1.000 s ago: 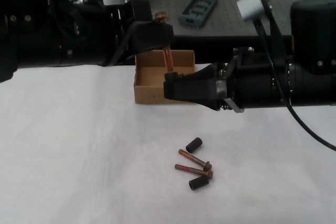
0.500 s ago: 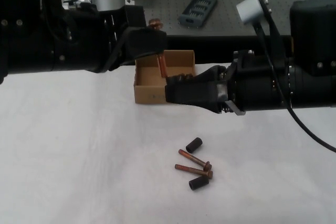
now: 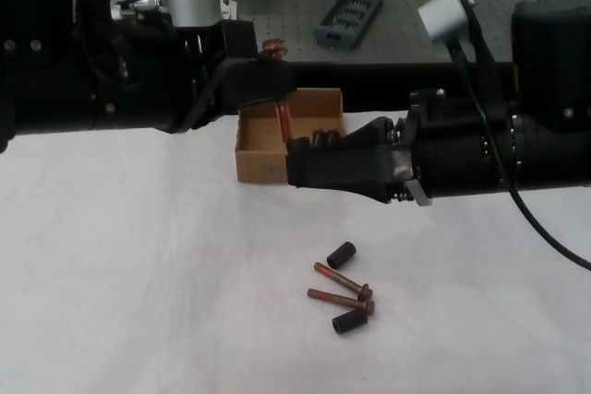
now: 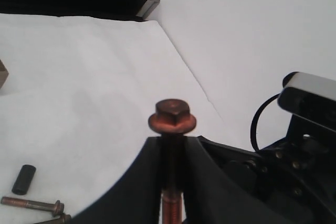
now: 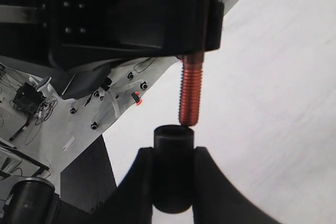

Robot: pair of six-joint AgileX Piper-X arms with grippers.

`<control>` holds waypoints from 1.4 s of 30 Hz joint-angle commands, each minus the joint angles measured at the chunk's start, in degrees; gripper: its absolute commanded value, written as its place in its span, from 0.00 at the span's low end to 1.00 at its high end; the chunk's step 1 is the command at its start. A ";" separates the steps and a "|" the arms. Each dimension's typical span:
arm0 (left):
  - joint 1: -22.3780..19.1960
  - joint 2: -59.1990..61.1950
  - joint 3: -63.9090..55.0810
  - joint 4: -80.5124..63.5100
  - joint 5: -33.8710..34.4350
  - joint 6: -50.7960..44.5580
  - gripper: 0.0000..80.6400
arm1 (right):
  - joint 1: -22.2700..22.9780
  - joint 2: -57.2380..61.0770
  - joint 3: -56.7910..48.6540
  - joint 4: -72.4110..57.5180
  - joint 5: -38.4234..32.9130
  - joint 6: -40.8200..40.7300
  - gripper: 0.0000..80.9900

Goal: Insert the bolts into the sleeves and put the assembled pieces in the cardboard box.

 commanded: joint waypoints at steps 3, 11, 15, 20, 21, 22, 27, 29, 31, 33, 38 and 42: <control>-0.04 -0.70 -0.09 0.13 0.75 0.47 0.01 | -0.40 0.07 -0.54 -1.49 -0.83 -0.43 0.03; -0.04 -0.70 -0.09 -0.75 1.34 -0.07 0.01 | -0.40 0.07 -0.39 -1.26 -1.47 -0.43 0.03; -0.04 -0.70 -0.09 -2.95 1.87 -0.46 0.01 | -0.40 0.07 -0.39 -1.01 -2.07 -0.43 0.03; -0.04 -0.70 -0.09 -3.80 2.32 -2.09 0.01 | -0.40 0.07 -0.39 -1.01 -2.07 -0.43 0.03; -0.04 -0.70 -0.09 -3.80 2.42 -2.09 0.01 | -0.40 0.07 -0.39 -1.01 -2.07 -0.43 0.03; -0.04 -0.70 -0.09 -3.80 2.56 -2.09 0.01 | -0.40 0.07 -0.39 -1.01 -2.07 -0.43 0.03; -0.04 -0.74 -0.09 -3.31 3.82 -2.93 0.01 | -0.40 0.07 -0.39 -1.01 -2.07 -0.43 0.03; -0.04 -0.74 -0.09 -3.31 3.82 -2.93 0.01 | -0.40 0.07 -0.39 -1.01 -2.07 -0.43 0.03; -0.04 -0.74 -0.09 -3.31 3.82 -2.93 0.01 | -0.40 0.07 -0.39 -1.01 -2.07 -0.43 0.03; -0.04 -0.74 -0.09 -3.31 3.82 -2.93 0.01 | -0.40 0.07 -0.39 -1.01 -2.06 -0.67 0.03; -0.04 -0.74 -0.09 -0.63 3.82 -2.93 0.01 | -0.57 0.07 -0.39 -1.01 -2.06 -1.73 0.03; -0.04 -0.74 -0.09 1.13 4.08 -1.95 0.01 | -1.21 0.07 -0.39 -1.01 -2.06 -1.73 0.03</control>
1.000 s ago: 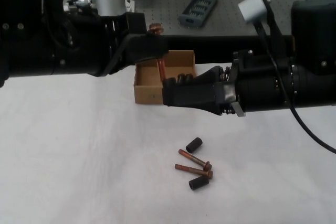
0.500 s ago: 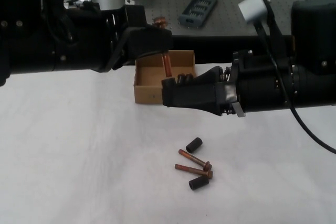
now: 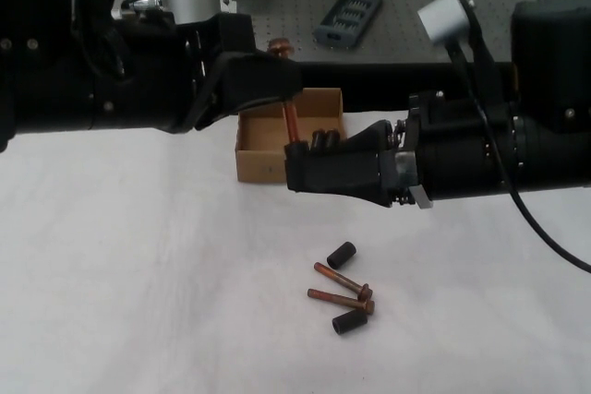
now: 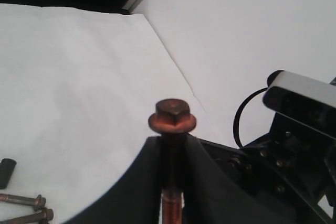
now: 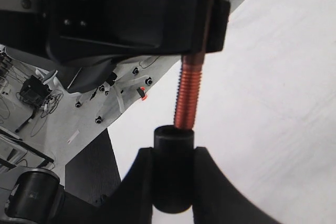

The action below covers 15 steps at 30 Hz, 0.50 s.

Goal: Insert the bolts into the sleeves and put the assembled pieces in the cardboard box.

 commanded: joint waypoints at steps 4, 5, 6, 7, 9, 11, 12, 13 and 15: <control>-0.04 -0.74 -0.15 1.44 2.86 -0.17 0.01 | -1.15 0.07 -0.54 -1.48 0.03 -0.44 0.03; -0.04 -0.74 -0.15 1.44 2.89 -0.37 0.01 | -1.14 0.07 -0.54 -1.48 0.03 -0.44 0.03; -0.04 -0.74 -0.15 1.44 2.87 -0.37 0.01 | -1.14 0.07 -0.54 -1.48 0.03 -0.44 0.03; -0.04 -0.74 -0.15 1.44 2.87 -0.37 0.01 | -1.14 0.07 -0.54 -1.48 0.03 -0.44 0.03; -0.04 -0.74 -0.15 1.44 2.87 -0.37 0.01 | -1.14 0.07 -0.54 -1.48 -0.20 -0.44 0.03; -0.04 -0.74 -0.15 1.44 2.87 -0.37 0.01 | -1.14 0.07 -0.54 -1.48 -0.26 -0.44 0.03; -0.04 -0.74 -0.15 1.44 2.87 -0.37 0.01 | -1.14 0.07 -0.54 -1.48 -0.26 -0.44 0.03; -0.04 -0.74 -0.15 1.44 2.87 -0.37 0.01 | -1.14 0.07 -0.54 -1.48 -0.43 -0.44 0.03; -0.04 -0.74 -0.15 1.44 2.87 -0.37 0.01 | -1.14 0.07 -0.54 -1.48 -0.43 -0.44 0.03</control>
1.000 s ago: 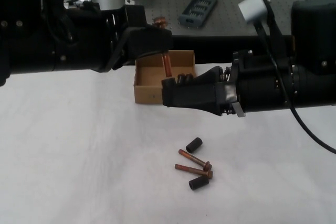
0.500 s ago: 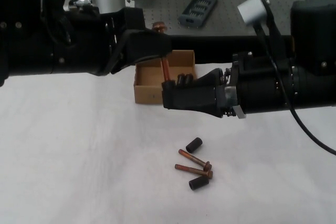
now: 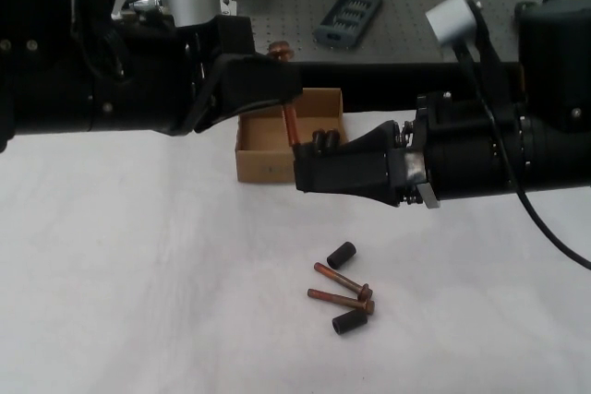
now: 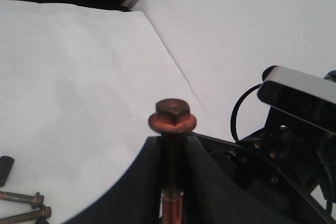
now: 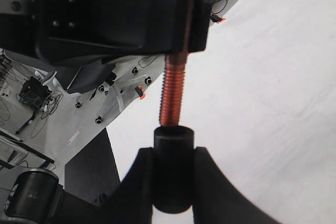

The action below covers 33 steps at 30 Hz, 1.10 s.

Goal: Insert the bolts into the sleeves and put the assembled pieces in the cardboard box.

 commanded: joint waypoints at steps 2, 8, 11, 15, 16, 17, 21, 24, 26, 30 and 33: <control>-0.04 -0.74 -0.15 1.44 2.48 -0.37 0.01 | -0.61 0.07 -0.52 -1.84 -1.14 -0.44 0.03; -0.04 -0.74 -0.15 1.44 2.48 -0.37 0.01 | -0.37 0.07 -0.52 -1.84 -2.31 -0.44 0.03; -0.18 -0.74 -0.15 1.44 2.63 -1.10 0.01 | -0.37 0.07 -0.52 -2.01 -2.42 -0.44 0.03; -0.55 -0.74 -0.15 1.44 2.75 -1.13 0.01 | -0.37 0.07 -0.52 -2.24 -2.42 -0.44 0.03; -0.52 -0.74 -0.15 1.44 2.75 -1.13 0.01 | -0.37 0.07 -0.52 -2.24 -2.42 -0.44 0.03; -0.52 -0.74 -0.15 1.44 2.75 -1.13 0.01 | -0.37 0.07 -0.52 -2.24 -2.42 -0.44 0.03; -0.52 -0.74 -0.15 1.44 3.46 -1.20 0.01 | -0.37 0.07 -0.52 -2.24 -2.42 -0.44 0.03; -0.52 -0.74 -0.15 1.44 3.58 -1.20 0.01 | -0.37 0.07 -0.52 -2.24 -2.42 -0.44 0.03; -0.52 -0.74 -0.15 1.44 3.58 -1.20 0.01 | -0.37 0.07 -0.52 -2.64 -2.42 -0.44 0.03; -0.52 -0.74 -0.15 1.44 3.58 -1.20 0.01 | -0.37 0.07 -0.52 -3.59 -2.42 -0.15 0.03; -0.52 -0.74 -0.15 1.44 3.58 -2.16 0.01 | -0.37 0.07 -0.52 -3.93 -2.16 -0.15 0.03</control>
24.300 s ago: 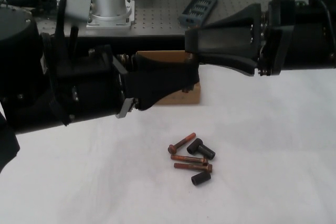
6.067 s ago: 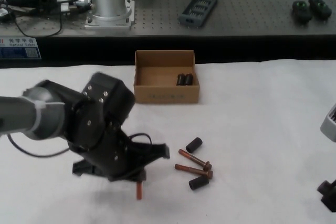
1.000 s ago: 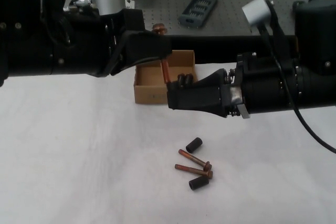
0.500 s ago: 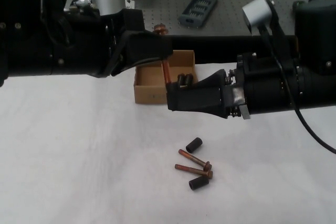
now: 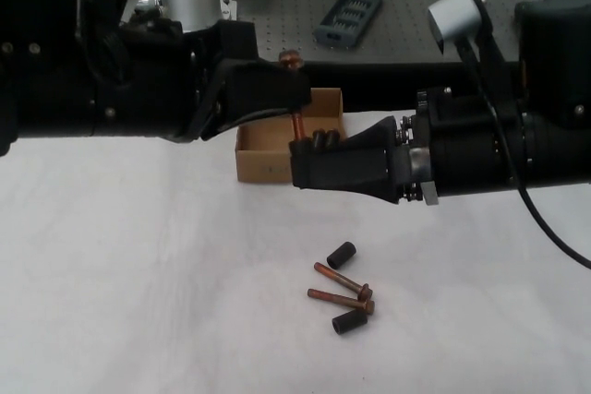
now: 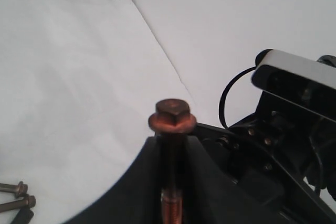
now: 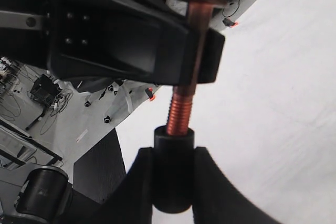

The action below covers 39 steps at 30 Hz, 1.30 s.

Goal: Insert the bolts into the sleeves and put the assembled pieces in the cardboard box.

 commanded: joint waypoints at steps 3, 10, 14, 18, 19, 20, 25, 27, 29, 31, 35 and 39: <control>-0.22 -0.74 -0.15 0.62 1.43 -1.30 0.01 | -0.63 0.07 -0.52 -2.81 1.14 -0.15 0.03; -0.22 -0.74 -0.15 3.77 -0.50 -1.30 0.01 | -1.10 0.07 -0.52 -4.32 2.23 -0.15 0.03; -0.22 -0.74 -0.15 8.73 -2.09 1.87 0.01 | -1.10 0.07 -0.52 -4.32 1.97 -0.41 0.03; -0.22 -0.74 -0.15 9.54 -1.53 8.73 0.01 | -1.10 0.07 -0.52 -4.32 0.68 0.08 0.03; -0.22 -0.74 -0.15 9.54 -1.00 10.63 0.01 | -1.10 0.07 -0.52 -4.09 0.70 0.38 0.03; -0.22 -0.74 -0.15 9.54 -0.44 11.80 0.01 | -1.10 0.07 -0.52 -3.90 0.70 0.47 0.03; -0.22 -0.74 -0.15 9.54 4.13 13.86 0.01 | -1.10 0.07 -0.52 -3.76 0.70 0.45 0.03; -0.22 -0.74 -0.15 9.54 5.00 14.42 0.01 | -1.10 0.07 -0.52 -3.76 0.70 0.45 0.03; -0.22 -0.74 -0.15 9.54 5.00 14.41 0.01 | -1.10 0.07 -0.52 -3.76 0.70 0.45 0.03; -0.22 -0.74 -0.15 9.54 5.28 14.41 0.01 | -1.10 0.07 -0.52 -3.76 0.70 0.45 0.03; -0.22 -0.74 -0.15 8.44 10.00 15.85 0.11 | -1.10 0.07 -0.52 -3.79 0.52 0.45 0.03; -0.11 -0.74 -0.15 4.78 11.96 14.75 0.49 | -1.10 0.07 -0.52 -3.79 0.52 0.45 0.03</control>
